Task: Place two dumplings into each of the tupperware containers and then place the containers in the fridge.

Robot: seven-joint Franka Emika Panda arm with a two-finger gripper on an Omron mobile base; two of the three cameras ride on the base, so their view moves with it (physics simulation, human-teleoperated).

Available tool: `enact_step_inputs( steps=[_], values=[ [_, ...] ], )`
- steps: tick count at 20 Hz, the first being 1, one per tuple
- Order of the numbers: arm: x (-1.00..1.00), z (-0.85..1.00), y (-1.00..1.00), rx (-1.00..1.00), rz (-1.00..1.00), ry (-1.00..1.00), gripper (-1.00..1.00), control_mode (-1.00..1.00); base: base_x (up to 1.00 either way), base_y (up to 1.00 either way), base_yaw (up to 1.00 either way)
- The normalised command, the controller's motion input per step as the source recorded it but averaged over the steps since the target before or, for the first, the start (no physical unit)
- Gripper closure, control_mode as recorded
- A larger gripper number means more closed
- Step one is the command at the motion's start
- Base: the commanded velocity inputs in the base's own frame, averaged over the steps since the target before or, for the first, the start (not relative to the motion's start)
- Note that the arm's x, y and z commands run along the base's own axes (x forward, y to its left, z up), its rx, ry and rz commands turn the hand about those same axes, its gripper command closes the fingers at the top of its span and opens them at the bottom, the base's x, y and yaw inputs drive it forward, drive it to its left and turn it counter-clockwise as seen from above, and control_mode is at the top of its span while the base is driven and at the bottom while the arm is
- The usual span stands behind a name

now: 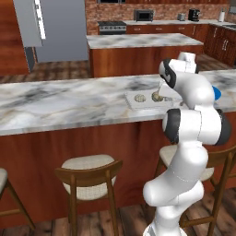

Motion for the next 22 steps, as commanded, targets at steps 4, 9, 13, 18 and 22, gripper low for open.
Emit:
enact_step_inputs(
  steps=[4, 9, 13, 18, 22],
  values=[
    [0.00, -0.04, 0.00, 0.00, 0.00, 0.00, 1.00, -1.00, 0.00, 0.00, 0.00],
    [0.00, 0.00, 0.00, 0.00, 0.00, 0.00, 1.00, -1.00, 0.00, 0.00, 0.00],
    [-0.01, 0.00, 0.02, 0.00, 0.00, 0.00, 1.00, -1.00, 0.00, 0.00, 0.00],
    [-0.30, 0.34, 0.00, 0.00, -0.08, -0.01, 1.00, -1.00, 0.00, 0.00, 0.00],
    [-0.39, 0.75, 0.00, 0.00, -0.13, -0.06, 1.00, -1.00, 0.00, 0.00, 0.00]
  ],
)
